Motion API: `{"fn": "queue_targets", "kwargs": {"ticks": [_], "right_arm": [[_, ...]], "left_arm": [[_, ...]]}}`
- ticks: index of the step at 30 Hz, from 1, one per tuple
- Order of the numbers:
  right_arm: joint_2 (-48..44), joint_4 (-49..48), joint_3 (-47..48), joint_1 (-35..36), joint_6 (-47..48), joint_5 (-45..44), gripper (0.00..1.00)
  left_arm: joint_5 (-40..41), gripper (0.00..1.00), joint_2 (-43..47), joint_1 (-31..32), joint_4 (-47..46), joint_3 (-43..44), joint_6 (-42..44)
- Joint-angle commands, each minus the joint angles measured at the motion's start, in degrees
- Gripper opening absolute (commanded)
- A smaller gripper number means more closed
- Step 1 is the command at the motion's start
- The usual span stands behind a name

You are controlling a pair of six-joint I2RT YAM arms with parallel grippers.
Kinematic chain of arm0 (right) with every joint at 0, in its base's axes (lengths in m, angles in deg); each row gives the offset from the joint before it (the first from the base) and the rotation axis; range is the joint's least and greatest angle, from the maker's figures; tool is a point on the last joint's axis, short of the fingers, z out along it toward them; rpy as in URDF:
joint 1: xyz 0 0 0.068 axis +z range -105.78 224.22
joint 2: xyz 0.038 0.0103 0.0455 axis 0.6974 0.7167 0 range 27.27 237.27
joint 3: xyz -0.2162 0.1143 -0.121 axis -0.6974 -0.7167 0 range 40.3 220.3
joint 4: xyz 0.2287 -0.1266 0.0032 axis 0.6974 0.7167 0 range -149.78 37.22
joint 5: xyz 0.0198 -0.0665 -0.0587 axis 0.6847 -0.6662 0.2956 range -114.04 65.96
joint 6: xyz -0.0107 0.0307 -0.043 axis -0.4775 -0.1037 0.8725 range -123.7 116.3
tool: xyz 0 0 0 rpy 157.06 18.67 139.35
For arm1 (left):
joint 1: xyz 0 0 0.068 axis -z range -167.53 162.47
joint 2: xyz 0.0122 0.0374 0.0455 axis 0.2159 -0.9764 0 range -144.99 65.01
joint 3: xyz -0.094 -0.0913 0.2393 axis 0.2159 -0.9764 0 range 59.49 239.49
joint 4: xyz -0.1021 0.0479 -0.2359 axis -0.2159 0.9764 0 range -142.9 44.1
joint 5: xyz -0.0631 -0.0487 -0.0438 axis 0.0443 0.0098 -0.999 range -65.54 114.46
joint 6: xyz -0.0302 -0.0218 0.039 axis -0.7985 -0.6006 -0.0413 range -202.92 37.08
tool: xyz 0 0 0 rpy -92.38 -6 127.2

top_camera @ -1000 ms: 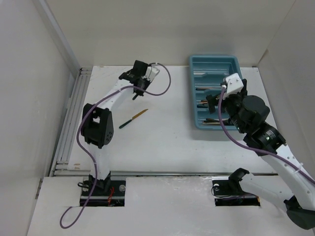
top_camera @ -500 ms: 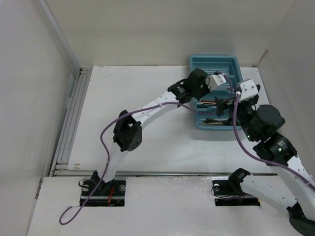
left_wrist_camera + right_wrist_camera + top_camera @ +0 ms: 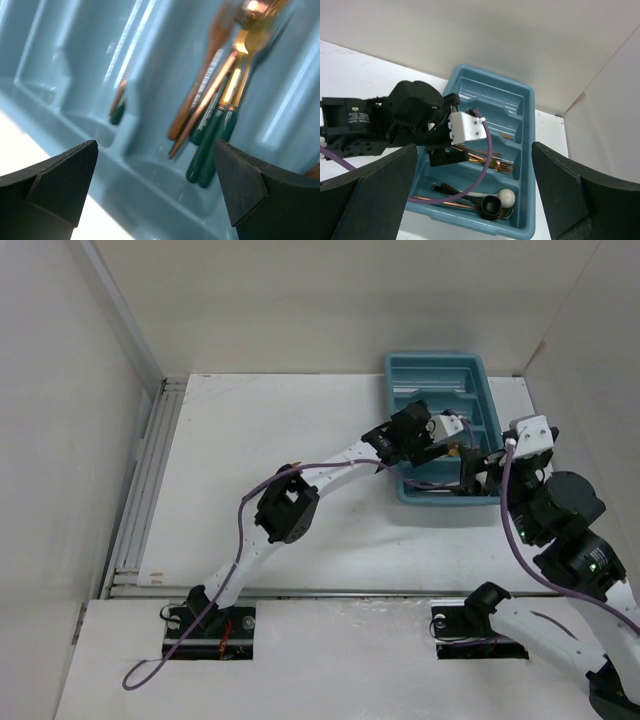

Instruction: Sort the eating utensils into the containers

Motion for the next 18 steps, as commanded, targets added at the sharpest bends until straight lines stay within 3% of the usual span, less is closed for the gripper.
{"fn": "queue_targets", "kwargs": {"ticks": [1,4,6,9,10,14,18], "right_arm": [[1.71,-0.79,2.43,0.4,0.71,-1.27,1.0],[4.86,-1.94,2.95,0.4,2.02,1.18,1.0],[6.8,-2.46,2.96,0.4,2.03,3.29,1.0],[10.06,-5.09,2.96,0.4,2.03,6.36,1.0],[10.76,-5.89,2.96,0.4,2.55,7.24,1.0],[15.23,-8.71,2.96,0.4,3.26,10.68,1.0],[18.93,-10.03,5.15,0.93,4.4,12.7,1.0]], "left_arm": [[6.13,1.0,4.83,0.53,-1.03,6.37,-4.12],[9.31,1.0,11.3,-2.79,4.22,7.37,-7.71],[4.41,1.0,15.8,-5.78,9.24,5.71,-10.09],[-3.31,1.0,25.02,-12.73,21.01,-4.02,-8.36],[-4.56,1.0,29.92,-14.48,23.57,-8.41,-6.17],[-3.34,1.0,41.97,-21.16,27.9,-41.48,5.52],[-3.34,1.0,47.37,-25.38,27.12,-57.36,8.79]]}}
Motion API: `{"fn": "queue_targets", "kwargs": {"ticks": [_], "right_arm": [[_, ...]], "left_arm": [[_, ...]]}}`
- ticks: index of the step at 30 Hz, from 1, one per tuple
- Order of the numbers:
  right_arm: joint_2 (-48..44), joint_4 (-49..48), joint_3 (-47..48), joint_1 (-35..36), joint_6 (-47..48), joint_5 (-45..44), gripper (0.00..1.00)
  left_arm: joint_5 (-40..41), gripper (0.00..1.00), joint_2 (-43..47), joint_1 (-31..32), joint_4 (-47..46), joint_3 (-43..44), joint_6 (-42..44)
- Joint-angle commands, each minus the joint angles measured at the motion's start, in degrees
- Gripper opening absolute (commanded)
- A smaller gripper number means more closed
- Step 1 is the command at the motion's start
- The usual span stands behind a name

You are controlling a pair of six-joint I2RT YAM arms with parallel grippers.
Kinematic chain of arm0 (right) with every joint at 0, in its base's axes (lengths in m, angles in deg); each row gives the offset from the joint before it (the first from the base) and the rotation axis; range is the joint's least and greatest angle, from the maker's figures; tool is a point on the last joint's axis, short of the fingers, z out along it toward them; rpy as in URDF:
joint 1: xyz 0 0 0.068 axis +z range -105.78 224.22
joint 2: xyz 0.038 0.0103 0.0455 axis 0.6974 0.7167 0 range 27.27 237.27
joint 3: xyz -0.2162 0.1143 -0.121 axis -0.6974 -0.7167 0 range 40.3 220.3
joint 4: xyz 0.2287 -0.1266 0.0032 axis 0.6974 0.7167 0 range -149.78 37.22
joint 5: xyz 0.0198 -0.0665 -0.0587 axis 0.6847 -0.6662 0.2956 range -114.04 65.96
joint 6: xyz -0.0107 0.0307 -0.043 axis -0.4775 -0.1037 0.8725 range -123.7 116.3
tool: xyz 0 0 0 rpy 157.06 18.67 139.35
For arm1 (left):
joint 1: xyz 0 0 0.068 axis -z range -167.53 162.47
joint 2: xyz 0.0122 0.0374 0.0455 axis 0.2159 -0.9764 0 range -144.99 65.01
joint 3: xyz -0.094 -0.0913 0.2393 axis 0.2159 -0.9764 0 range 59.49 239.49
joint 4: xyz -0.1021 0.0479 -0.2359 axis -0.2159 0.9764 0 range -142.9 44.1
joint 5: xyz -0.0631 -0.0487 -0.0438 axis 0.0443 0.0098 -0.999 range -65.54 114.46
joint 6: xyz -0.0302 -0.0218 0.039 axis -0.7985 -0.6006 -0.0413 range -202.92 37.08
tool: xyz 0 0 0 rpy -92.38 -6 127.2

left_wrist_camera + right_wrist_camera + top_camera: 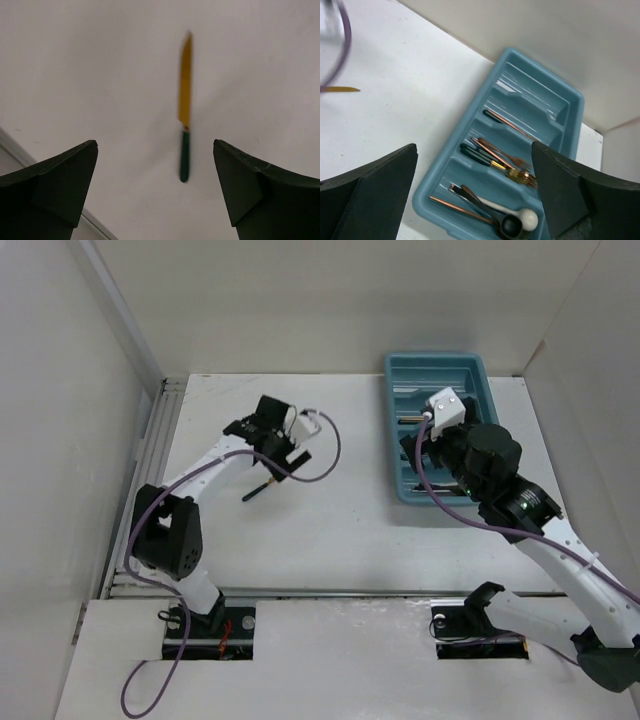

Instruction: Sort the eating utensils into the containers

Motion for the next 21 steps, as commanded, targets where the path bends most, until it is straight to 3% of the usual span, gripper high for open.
{"fn": "queue_targets", "kwargs": {"ticks": [1,6,11,14,16,17,18,21], "right_arm": [[1.84,-5.26,3.84,0.75,1.34,4.72,1.0],[3.26,-5.26,5.6,0.75,1.34,7.19,1.0],[3.18,-5.26,5.6,0.75,1.34,7.19,1.0],[2.39,-4.65,5.6,0.75,1.34,7.19,1.0],[1.85,-4.65,5.6,0.75,1.34,5.97,1.0],[1.24,-4.65,5.6,0.75,1.34,5.96,1.0],[1.24,-4.65,5.6,0.75,1.34,5.27,1.0],[1.24,-4.65,5.6,0.75,1.34,3.77,1.0]], "left_arm": [[-3.99,1.0,-0.56,0.14,5.49,-11.04,5.27],[-8.75,1.0,-5.37,-6.11,7.07,-10.44,2.9],[1.96,0.97,-11.88,-7.34,0.22,-11.94,-0.17],[1.45,0.72,-15.93,-7.35,2.48,-10.28,-0.18],[-0.48,0.44,-18.12,-7.35,5.13,-9.13,1.05],[-1.27,0.15,-19.7,-7.35,7.05,-8.6,1.05],[-1.28,0.0,-19.72,-7.35,7.07,-7.9,1.05],[-2.86,0.0,-20.42,-6.74,7.86,-5.53,0.53]]}}
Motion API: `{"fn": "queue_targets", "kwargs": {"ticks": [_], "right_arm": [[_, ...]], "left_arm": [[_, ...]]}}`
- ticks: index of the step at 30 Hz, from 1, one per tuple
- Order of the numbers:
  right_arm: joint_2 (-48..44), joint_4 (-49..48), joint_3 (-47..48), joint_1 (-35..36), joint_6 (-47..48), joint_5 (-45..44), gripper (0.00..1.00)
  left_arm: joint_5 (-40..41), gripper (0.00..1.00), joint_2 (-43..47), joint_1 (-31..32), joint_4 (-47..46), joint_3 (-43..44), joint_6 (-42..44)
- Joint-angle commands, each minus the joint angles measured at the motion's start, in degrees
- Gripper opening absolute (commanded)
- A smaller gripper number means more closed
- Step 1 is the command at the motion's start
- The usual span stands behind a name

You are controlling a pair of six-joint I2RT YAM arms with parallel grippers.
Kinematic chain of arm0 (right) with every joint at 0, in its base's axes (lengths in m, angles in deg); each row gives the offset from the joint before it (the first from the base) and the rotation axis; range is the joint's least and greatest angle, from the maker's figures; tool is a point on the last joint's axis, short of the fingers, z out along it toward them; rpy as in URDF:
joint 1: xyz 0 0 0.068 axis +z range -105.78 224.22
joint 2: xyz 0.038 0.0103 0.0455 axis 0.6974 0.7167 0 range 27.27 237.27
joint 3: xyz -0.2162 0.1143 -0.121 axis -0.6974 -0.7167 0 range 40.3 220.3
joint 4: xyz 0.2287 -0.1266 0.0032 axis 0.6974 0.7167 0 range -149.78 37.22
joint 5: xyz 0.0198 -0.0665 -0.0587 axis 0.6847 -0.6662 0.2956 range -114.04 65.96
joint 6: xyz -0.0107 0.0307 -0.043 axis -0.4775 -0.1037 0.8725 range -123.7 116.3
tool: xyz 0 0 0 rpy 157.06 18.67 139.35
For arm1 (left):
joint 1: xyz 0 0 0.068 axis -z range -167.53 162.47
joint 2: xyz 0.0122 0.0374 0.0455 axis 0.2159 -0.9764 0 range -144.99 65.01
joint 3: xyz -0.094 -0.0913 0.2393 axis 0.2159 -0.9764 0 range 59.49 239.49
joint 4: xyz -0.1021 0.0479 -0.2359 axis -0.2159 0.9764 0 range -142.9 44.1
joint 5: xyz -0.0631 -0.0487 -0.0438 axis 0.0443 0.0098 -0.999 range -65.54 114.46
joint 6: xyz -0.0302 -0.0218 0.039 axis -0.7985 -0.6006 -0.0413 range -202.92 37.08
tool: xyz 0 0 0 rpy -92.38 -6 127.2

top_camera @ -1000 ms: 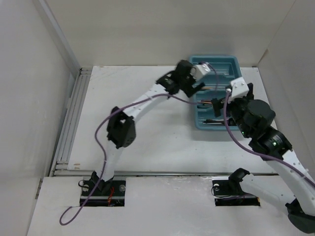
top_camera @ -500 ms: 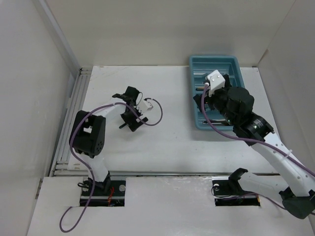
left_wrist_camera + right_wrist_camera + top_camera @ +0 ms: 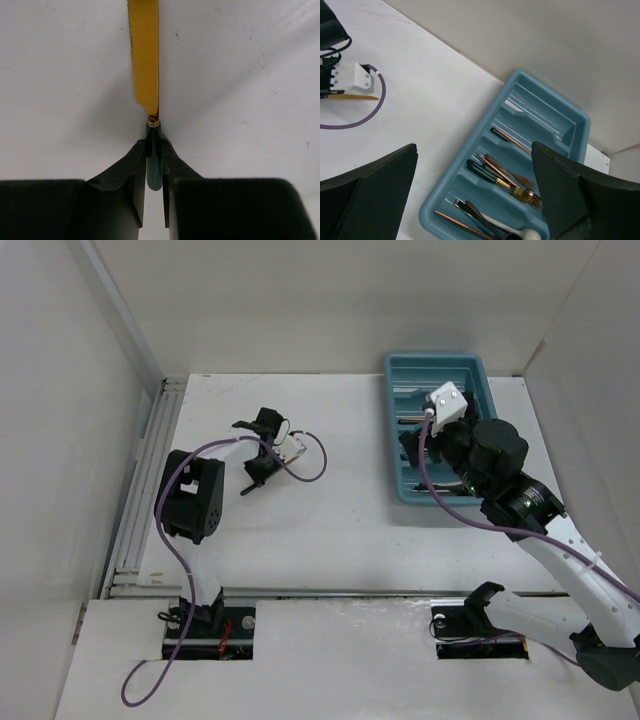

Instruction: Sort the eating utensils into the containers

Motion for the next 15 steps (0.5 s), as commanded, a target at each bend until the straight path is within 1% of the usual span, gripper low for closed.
{"fn": "queue_targets", "kwargs": {"ticks": [1,2,3,6,7,9,10,12,13,14,15], "right_arm": [[-1.04,-2.79,2.7,0.55,0.45,-2.15,1.0],[-1.04,-2.79,3.22,0.55,0.45,-2.16,1.0],[-0.52,-2.79,3.22,0.55,0.45,-2.86,1.0],[-0.51,-3.31,3.22,0.55,0.45,-4.79,1.0],[-0.51,-3.32,3.22,0.55,0.45,-4.8,1.0],[-0.51,-2.8,3.22,0.55,0.45,-6.81,1.0],[-1.21,-2.79,3.22,0.55,0.45,-7.34,1.0],[-2.53,-2.26,3.22,0.55,0.45,-9.0,1.0],[-3.23,-0.7,3.22,0.55,-0.25,-9.71,1.0],[-4.8,-0.16,3.22,0.55,-0.86,-10.24,1.0],[-5.69,0.54,3.22,0.55,-0.87,-11.64,1.0]], "left_arm": [[-4.12,0.0,-4.9,-0.02,1.68,1.16,-1.2],[-4.84,0.0,-4.9,0.76,2.2,3.35,-2.94],[-4.84,0.0,-4.9,1.9,2.21,9.38,-4.27],[-6.43,0.0,-5.77,4.45,0.02,22.22,-8.04],[-5.82,0.0,-6.48,7.24,-3.99,31.14,-8.06],[-1.78,0.0,-8.49,10.68,-11.11,38.58,-8.06],[-0.64,0.0,-11.29,14.35,-19.25,44.8,-8.06],[1.21,0.0,-15.16,17.8,-26.41,50.63,-6.05],[1.22,0.0,-19.36,19.56,-29.32,53.09,-5.08],[1.22,0.0,-21.4,22.54,-35.09,56.86,-3.94],[1.22,0.0,-23.16,23.78,-38.11,57.86,-1.84]]}}
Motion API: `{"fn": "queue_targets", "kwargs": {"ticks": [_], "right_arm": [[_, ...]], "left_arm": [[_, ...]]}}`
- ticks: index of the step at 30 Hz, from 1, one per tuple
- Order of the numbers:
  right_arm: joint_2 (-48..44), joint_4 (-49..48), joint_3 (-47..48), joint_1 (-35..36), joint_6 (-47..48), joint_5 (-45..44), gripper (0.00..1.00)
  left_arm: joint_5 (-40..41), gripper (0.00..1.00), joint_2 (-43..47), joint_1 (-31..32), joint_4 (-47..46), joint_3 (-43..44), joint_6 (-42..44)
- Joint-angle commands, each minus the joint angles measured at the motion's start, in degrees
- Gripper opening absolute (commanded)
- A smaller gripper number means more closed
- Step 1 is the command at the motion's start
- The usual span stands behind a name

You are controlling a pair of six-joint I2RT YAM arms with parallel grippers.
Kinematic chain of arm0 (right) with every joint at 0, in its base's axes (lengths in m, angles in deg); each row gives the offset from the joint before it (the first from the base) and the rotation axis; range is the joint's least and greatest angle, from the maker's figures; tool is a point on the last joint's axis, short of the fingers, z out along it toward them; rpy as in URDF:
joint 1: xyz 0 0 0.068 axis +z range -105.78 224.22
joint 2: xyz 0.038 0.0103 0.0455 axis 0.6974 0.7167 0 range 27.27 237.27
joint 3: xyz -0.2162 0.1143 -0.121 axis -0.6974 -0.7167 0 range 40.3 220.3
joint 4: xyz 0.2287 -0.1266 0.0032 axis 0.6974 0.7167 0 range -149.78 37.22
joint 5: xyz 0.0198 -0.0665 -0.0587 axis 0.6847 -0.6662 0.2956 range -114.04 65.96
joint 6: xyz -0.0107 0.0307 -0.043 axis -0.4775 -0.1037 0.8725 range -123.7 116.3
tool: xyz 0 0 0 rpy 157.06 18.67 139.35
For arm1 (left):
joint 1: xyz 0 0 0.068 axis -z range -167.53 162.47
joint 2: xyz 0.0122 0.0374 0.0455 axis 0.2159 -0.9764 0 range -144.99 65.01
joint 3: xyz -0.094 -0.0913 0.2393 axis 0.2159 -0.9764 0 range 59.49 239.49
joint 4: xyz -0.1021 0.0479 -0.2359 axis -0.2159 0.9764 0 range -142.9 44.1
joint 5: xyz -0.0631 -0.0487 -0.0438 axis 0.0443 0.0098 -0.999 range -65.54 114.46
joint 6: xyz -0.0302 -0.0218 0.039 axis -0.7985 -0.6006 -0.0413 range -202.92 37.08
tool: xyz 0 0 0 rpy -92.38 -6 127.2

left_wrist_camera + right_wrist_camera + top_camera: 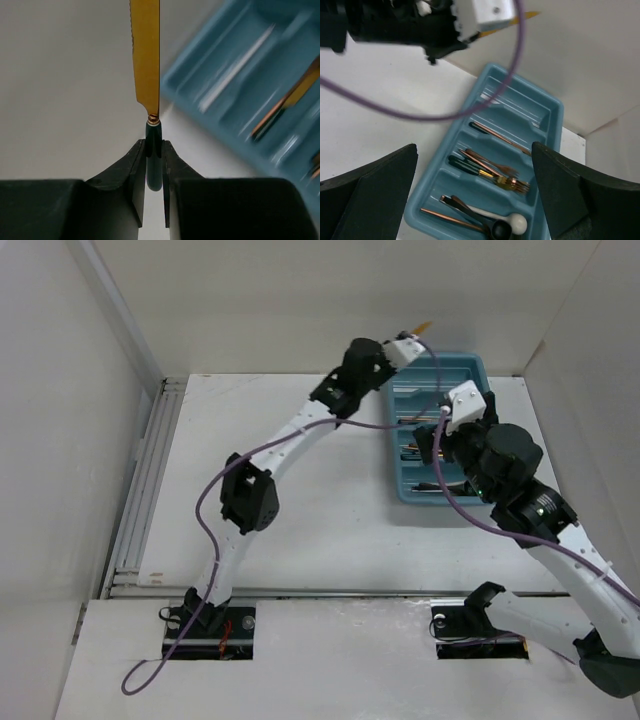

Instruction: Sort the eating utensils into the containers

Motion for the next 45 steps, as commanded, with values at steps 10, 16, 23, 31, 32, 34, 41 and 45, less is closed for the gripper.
{"fn": "queue_targets", "kwargs": {"ticks": [10,16,23,31,32,34,41,45], "right_arm": [[-7.68,15.92,14.38,0.55,1.67,-11.92,1.0],[-7.68,16.64,15.53,0.55,2.73,-13.87,1.0],[-8.21,15.93,14.92,0.55,2.12,-12.63,1.0],[-8.21,17.6,16.06,0.55,2.12,-13.16,1.0],[-8.21,17.6,16.06,0.55,2.12,-12.47,1.0],[-8.21,17.6,16.06,0.55,2.12,-12.46,1.0],[-7.16,11.81,14.21,0.55,2.12,-13.33,1.0],[-4.44,7.68,13.16,0.55,2.64,-20.7,1.0]], "left_arm": [[3.13,0.0,-24.27,8.97,-31.14,17.59,6.68],[1.82,0.0,-24.27,8.97,-26.06,15.31,6.5],[3.05,0.05,-25.32,8.97,-25.34,12.49,9.84],[4.37,1.0,-23.57,9.5,-24.72,14.69,6.6],[5.24,1.0,-22.79,9.5,-24.72,14.69,5.9],[6.47,1.0,-19.19,10.02,-27.08,13.29,3.17],[18.68,1.0,-3.82,9.42,-27.72,7.6,-1.93],[26.42,1.0,6.82,3.63,-20.1,-1.21,-6.31]]}}
